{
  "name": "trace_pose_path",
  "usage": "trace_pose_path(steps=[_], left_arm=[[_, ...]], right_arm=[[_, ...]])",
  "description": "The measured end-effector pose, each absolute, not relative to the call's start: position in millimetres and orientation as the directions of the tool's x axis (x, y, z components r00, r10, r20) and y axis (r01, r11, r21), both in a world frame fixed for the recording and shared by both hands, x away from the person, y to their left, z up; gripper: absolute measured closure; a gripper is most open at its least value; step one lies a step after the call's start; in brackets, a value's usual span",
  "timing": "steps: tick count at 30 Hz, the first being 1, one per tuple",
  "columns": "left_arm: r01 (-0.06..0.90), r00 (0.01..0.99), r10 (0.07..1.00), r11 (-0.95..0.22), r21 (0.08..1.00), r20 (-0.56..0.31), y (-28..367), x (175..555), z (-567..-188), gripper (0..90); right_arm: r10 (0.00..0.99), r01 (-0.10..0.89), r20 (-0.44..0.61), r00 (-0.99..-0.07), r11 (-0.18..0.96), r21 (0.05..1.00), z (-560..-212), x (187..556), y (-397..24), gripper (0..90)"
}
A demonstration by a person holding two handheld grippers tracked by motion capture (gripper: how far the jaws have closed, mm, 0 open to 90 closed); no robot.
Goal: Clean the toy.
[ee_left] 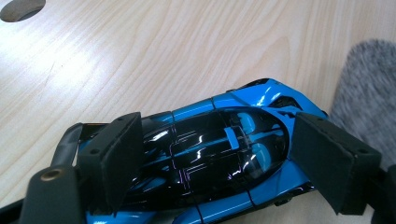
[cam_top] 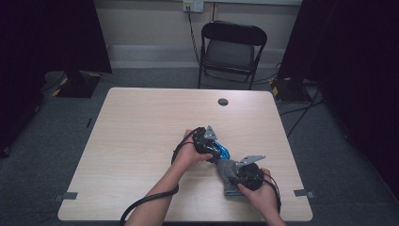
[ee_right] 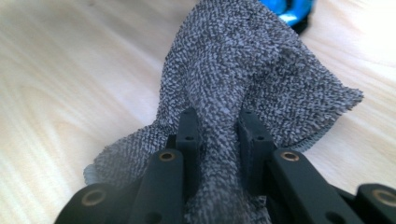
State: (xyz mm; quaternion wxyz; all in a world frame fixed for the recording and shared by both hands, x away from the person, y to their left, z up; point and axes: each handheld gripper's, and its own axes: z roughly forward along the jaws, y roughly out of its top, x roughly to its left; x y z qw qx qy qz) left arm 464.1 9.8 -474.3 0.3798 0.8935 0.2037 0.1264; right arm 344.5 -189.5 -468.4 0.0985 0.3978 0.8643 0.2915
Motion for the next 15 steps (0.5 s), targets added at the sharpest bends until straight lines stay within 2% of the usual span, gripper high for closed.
trace_pose_path(steps=[15], left_arm=[[0.263,0.887,0.456,-0.629,0.732,0.073,10.3,464.3,-474.5,17.6]], right_arm=[[0.673,0.568,0.084,-0.734,0.542,0.619,-469.5,335.9,-176.4,71.7]])
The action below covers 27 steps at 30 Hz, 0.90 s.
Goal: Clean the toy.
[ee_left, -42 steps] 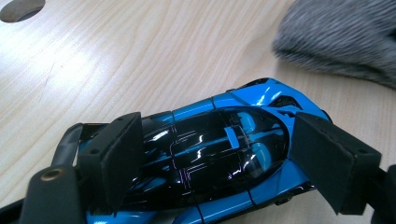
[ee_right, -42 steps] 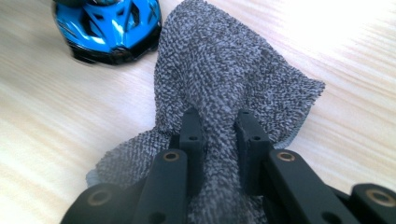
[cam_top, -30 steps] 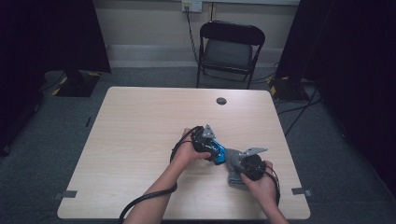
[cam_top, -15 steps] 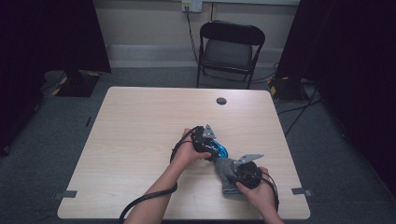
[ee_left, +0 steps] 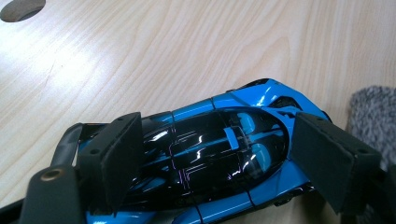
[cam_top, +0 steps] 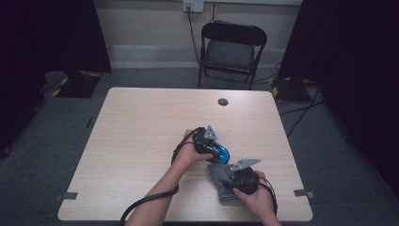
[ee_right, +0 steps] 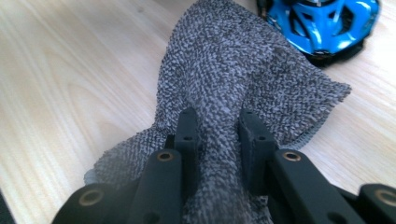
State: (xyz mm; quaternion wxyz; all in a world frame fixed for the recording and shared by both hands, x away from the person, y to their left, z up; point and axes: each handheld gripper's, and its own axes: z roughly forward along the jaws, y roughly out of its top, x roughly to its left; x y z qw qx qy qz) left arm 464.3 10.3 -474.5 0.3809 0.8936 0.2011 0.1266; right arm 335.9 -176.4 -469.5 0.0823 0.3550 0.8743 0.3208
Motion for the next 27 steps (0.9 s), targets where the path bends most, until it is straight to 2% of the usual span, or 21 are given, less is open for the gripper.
trace_pose_path(steps=[5,8,10,12,15,19,21,23,25,27], left_arm=[[0.263,0.887,0.456,-0.629,0.732,0.073,10.3,464.4,-474.5,17.5],[0.262,0.888,0.455,-0.63,0.731,0.074,10.3,464.3,-474.5,17.6],[0.262,0.887,0.455,-0.63,0.731,0.074,10.4,464.2,-474.5,17.6],[0.26,0.888,0.454,-0.629,0.733,0.075,10.6,464.1,-474.8,17.6],[0.26,0.888,0.454,-0.629,0.732,0.075,10.6,464.0,-474.7,17.6],[0.261,0.888,0.454,-0.631,0.73,0.076,10.3,464.0,-474.4,17.6],[0.26,0.887,0.455,-0.628,0.734,0.075,10.4,463.7,-474.9,17.6],[0.26,0.886,0.457,-0.624,0.737,0.075,10.5,463.6,-475.2,17.6],[0.259,0.887,0.456,-0.626,0.735,0.075,10.4,463.7,-475.0,17.6],[0.261,0.887,0.456,-0.63,0.732,0.076,10.2,463.7,-474.6,17.6]], right_arm=[[0.669,0.558,0.082,-0.739,0.539,0.63,-472.5,335.8,-176.6,67.4],[0.683,0.566,0.079,-0.726,0.528,0.633,-472.6,336.8,-177.4,55.5],[0.693,0.577,0.1,-0.714,0.502,0.645,-471.9,337.7,-179.2,52.7],[0.715,0.577,0.087,-0.694,0.479,0.662,-470.0,337.4,-180.4,44.9],[0.734,0.575,0.089,-0.673,0.444,0.688,-468.3,337.7,-181.7,38.7],[0.727,0.569,0.077,-0.682,0.461,0.681,-475.9,338.6,-178.0,38.2],[0.728,0.553,0.04,-0.684,0.483,0.679,-480.8,337.8,-174.3,42.4],[0.736,0.548,0.022,-0.677,0.483,0.683,-482.9,337.9,-173.0,52.9],[0.735,0.548,0.021,-0.677,0.485,0.682,-482.0,339.1,-173.2,67.2],[0.734,0.547,0.013,-0.679,0.494,0.676,-480.8,340.9,-172.9,70.4]])
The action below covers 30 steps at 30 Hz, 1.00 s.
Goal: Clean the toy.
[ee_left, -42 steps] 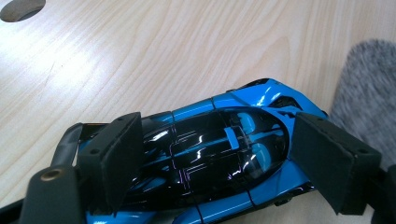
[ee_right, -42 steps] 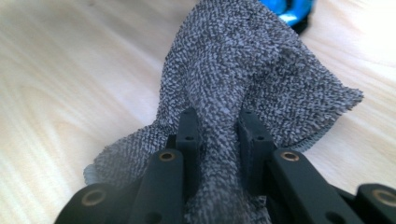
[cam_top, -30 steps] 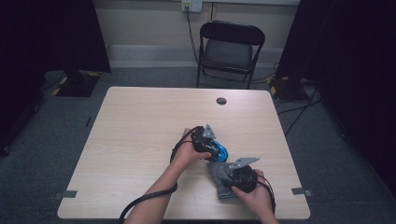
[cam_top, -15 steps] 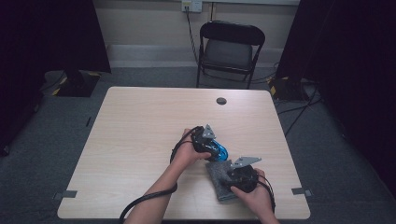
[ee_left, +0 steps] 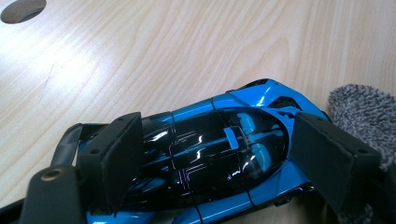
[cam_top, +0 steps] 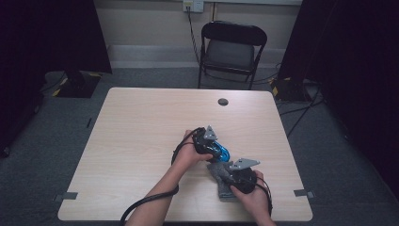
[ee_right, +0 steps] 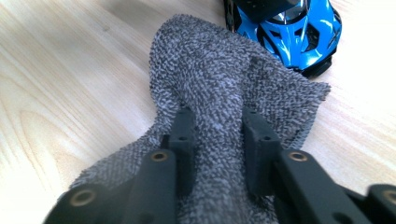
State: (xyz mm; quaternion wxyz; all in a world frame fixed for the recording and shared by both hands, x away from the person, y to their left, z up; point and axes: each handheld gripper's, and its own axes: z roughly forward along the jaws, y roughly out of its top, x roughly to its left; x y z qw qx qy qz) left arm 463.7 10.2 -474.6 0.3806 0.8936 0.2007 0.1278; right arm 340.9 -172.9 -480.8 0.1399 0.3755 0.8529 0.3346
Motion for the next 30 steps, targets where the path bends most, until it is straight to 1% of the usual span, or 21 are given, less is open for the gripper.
trace_pose_path(steps=[4,8,10,12,16,19,24,25,30], left_arm=[[0.261,0.887,0.456,-0.63,0.732,0.076,10.3,463.6,-474.5,17.8],[0.261,0.887,0.455,-0.631,0.73,0.076,10.2,463.8,-474.3,17.8],[0.261,0.887,0.455,-0.631,0.73,0.076,10.3,463.8,-474.4,17.8],[0.261,0.887,0.457,-0.627,0.734,0.074,10.2,463.6,-474.7,17.8],[0.26,0.887,0.457,-0.625,0.736,0.075,10.3,463.5,-475.0,17.9],[0.259,0.887,0.456,-0.625,0.736,0.074,10.5,463.4,-475.1,17.8],[0.26,0.887,0.457,-0.622,0.739,0.072,10.6,463.0,-475.5,17.8],[0.26,0.887,0.456,-0.622,0.739,0.071,10.5,463.2,-475.4,17.9],[0.26,0.887,0.456,-0.623,0.738,0.072,10.7,463.4,-475.3,17.9]], right_arm=[[0.735,0.556,0.013,-0.678,0.501,0.663,-477.3,344.3,-173.4,74.2],[0.73,0.562,0.049,-0.681,0.48,0.674,-471.9,342.2,-180.2,75.4],[0.733,0.561,0.045,-0.679,0.479,0.675,-468.2,340.6,-184.6,75.6],[0.744,0.564,0.05,-0.666,0.458,0.687,-463.3,339.8,-193.1,75.7],[0.794,0.59,0.054,-0.606,0.403,0.7,-455.7,346.6,-217.4,75.8],[0.828,0.613,0.017,-0.561,0.402,0.68,-455.4,357.1,-229.3,75.8],[0.869,0.65,-0.064,-0.491,0.414,0.637,-462.2,378.6,-232.9,75.8],[0.87,0.653,-0.083,-0.485,0.424,0.627,-463.3,382.4,-232.5,75.7],[0.863,0.665,-0.083,-0.497,0.441,0.602,-468.5,390.3,-223.3,75.6]])
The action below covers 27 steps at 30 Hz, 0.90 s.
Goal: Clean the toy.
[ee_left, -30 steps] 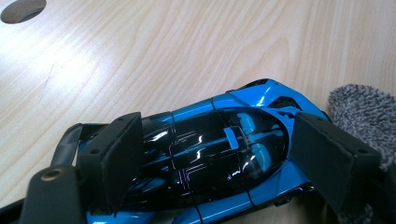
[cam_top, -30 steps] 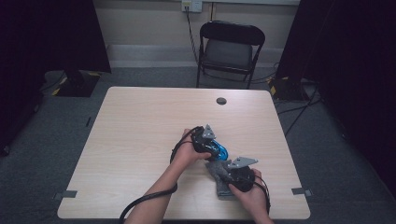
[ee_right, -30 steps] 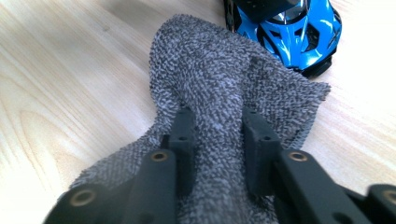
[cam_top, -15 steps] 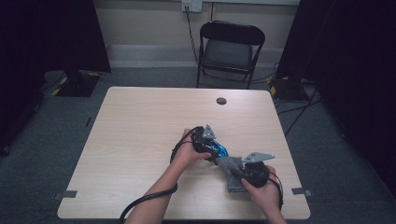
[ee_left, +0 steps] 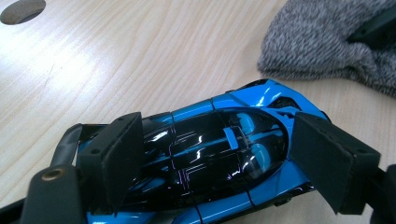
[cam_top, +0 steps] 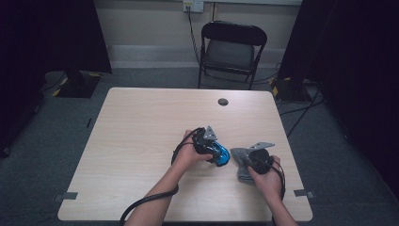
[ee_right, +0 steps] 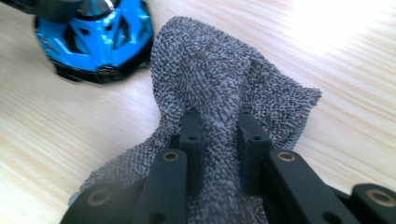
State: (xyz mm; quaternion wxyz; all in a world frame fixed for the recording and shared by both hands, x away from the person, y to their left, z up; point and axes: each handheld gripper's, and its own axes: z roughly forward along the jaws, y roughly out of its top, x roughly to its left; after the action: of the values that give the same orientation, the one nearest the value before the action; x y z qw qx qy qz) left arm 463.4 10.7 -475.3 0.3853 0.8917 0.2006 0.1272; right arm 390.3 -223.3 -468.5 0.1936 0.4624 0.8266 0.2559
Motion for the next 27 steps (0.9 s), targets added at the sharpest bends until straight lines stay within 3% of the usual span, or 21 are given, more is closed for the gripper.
trace_pose_path(steps=[12,27], left_arm=[[0.261,0.887,0.455,-0.624,0.737,0.071,10.4,463.5,-475.2,17.9],[0.262,0.887,0.456,-0.628,0.733,0.074,9.9,463.4,-474.7,17.9]], right_arm=[[0.815,0.661,-0.003,-0.579,0.471,0.583,-468.2,373.5,-208.7,75.2],[0.74,0.623,0.026,-0.672,0.545,0.561,-466.8,359.4,-183.4,74.5]])
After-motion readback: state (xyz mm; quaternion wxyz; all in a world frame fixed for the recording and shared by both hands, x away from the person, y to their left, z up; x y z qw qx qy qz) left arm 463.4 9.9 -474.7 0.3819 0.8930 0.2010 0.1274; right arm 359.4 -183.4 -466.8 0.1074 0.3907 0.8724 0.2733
